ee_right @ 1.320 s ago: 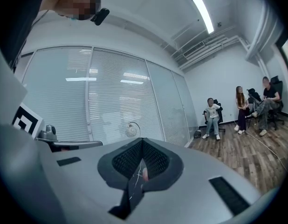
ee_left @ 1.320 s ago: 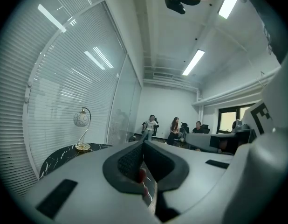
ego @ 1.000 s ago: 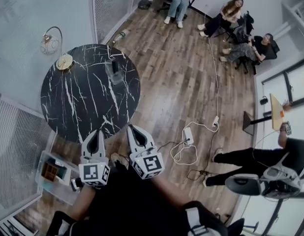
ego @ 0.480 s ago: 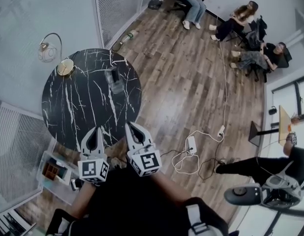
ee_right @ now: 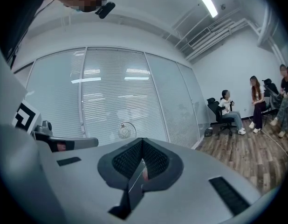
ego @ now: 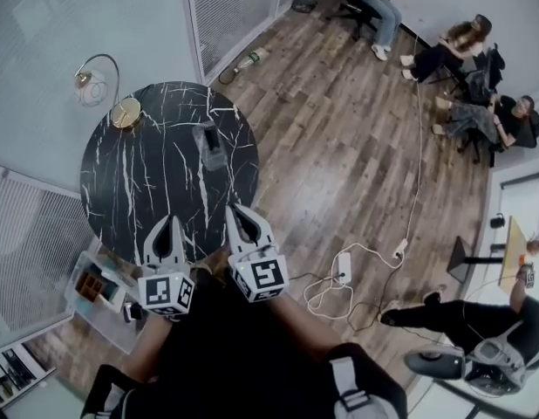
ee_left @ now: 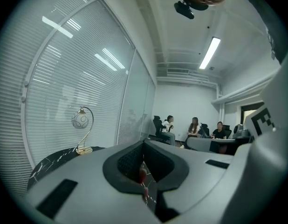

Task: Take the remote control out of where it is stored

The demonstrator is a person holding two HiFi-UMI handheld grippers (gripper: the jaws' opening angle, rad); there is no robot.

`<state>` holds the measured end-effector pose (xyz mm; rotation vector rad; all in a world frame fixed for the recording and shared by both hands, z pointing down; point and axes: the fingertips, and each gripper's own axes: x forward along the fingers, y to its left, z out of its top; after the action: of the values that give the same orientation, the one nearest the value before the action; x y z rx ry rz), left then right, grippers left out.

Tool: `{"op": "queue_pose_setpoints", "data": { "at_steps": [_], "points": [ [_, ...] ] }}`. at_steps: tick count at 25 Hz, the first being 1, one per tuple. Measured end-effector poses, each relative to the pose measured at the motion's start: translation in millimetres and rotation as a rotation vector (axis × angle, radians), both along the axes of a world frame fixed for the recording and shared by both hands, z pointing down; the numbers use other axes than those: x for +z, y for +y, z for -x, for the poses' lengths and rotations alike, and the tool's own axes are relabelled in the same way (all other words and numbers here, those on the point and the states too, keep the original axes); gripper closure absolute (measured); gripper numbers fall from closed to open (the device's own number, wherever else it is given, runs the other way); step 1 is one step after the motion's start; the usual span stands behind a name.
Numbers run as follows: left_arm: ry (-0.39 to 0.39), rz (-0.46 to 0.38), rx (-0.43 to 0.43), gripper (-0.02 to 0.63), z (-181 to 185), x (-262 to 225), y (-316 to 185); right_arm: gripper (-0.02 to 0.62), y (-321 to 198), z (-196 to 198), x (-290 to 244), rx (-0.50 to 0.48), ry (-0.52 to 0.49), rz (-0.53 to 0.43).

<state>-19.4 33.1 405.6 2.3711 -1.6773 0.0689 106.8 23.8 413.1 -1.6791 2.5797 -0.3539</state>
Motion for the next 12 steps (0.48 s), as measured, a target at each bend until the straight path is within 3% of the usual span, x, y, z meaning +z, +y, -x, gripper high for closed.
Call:
{"op": "queue_pose_setpoints", "data": {
  "at_steps": [12],
  "points": [
    [-0.011,0.017,-0.011,0.598,9.3,10.9,-55.8,0.594,-56.5,8.8,33.9,-0.005,0.014,0.068]
  ]
}}
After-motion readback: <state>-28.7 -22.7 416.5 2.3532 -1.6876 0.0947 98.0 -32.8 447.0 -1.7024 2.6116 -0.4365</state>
